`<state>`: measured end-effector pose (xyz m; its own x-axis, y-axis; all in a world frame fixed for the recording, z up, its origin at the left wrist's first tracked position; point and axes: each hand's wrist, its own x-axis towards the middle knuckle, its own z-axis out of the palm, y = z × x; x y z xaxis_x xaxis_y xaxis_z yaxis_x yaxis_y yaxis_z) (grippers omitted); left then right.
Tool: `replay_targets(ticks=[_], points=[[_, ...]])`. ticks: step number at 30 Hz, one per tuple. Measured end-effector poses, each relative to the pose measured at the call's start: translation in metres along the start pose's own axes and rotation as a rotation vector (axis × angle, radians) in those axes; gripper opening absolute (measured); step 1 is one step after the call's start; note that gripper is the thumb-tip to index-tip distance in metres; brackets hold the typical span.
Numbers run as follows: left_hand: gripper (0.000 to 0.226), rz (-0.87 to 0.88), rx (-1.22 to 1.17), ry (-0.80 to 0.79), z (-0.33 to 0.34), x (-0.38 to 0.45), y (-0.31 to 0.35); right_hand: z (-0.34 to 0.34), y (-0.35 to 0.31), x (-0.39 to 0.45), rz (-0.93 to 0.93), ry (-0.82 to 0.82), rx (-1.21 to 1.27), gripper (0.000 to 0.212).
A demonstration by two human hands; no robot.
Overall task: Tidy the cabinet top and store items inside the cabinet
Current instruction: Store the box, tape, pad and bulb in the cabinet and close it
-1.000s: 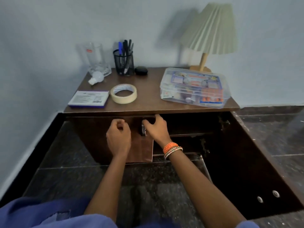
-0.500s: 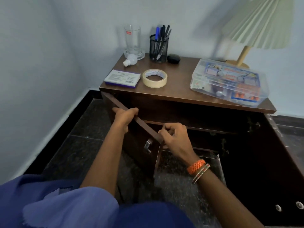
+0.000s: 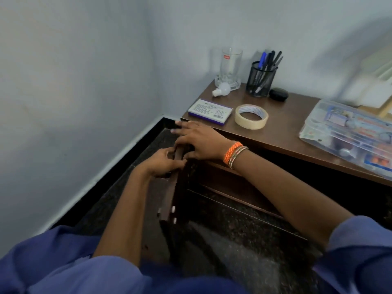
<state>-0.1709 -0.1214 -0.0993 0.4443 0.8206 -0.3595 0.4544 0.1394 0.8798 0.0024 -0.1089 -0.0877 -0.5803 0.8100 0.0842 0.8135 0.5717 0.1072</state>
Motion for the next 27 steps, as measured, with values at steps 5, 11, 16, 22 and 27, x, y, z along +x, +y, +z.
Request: replay_targets(ticks=[5,11,16,22,27], points=[[0.029,0.056,0.160,0.141,-0.045,-0.009,-0.011,0.001,-0.016,0.041,0.076,0.065,0.150,0.041],[0.037,0.083,0.101,0.206,-0.067,-0.007,-0.019,0.006,-0.021,0.057,0.184,0.138,0.227,0.043],[0.038,0.098,0.102,0.219,-0.065,-0.008,-0.018,0.005,-0.023,0.056,0.223,0.119,0.293,0.041],[0.037,0.091,0.099,0.208,-0.062,-0.010,-0.013,0.004,-0.026,0.054,0.254,0.105,0.333,0.038],[0.033,0.046,0.159,0.225,-0.059,-0.008,-0.008,0.008,-0.031,0.049,0.270,0.107,0.336,0.038]])
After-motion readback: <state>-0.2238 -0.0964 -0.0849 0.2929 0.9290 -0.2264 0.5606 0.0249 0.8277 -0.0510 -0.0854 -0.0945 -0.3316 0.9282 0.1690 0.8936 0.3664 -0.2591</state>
